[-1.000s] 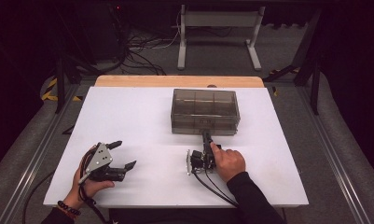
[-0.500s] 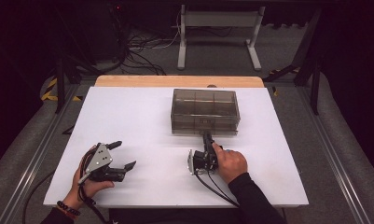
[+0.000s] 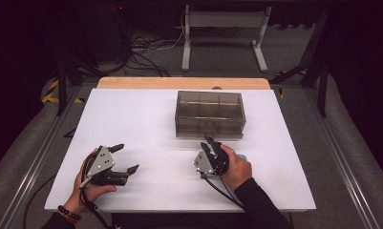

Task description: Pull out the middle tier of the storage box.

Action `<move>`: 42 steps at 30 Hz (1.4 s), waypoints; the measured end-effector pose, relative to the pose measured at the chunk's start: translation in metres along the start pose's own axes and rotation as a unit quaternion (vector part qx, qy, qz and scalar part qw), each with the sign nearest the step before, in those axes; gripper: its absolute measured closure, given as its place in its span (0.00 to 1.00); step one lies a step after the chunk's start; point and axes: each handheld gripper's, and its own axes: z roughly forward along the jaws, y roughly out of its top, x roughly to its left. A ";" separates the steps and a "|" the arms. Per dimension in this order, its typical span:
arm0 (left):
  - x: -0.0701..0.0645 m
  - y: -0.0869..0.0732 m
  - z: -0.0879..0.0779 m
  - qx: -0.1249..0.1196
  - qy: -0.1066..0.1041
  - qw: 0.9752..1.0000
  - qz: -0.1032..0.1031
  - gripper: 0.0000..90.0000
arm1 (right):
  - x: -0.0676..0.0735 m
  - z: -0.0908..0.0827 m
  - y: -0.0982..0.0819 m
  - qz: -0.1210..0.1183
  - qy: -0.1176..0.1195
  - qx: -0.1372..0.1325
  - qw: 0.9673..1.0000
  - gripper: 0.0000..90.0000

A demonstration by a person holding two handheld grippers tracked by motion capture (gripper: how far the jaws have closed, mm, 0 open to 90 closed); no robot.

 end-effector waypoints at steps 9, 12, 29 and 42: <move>-0.001 -0.003 -0.001 0.005 0.005 1.000 0.006 0.16 | -0.035 -0.009 -0.015 0.172 0.042 -0.038 0.984 0.74; -0.001 -0.005 -0.002 0.011 0.005 1.000 0.012 0.16 | -0.047 -0.013 -0.021 0.206 0.043 -0.045 0.977 0.74; 0.001 -0.014 -0.009 0.024 0.012 1.000 0.003 0.16 | -0.092 -0.026 -0.053 0.344 -0.004 -0.082 0.935 0.19; 0.000 -0.018 -0.019 0.021 0.023 1.000 -0.005 0.16 | -0.098 -0.029 -0.069 0.394 -0.007 -0.077 0.916 0.09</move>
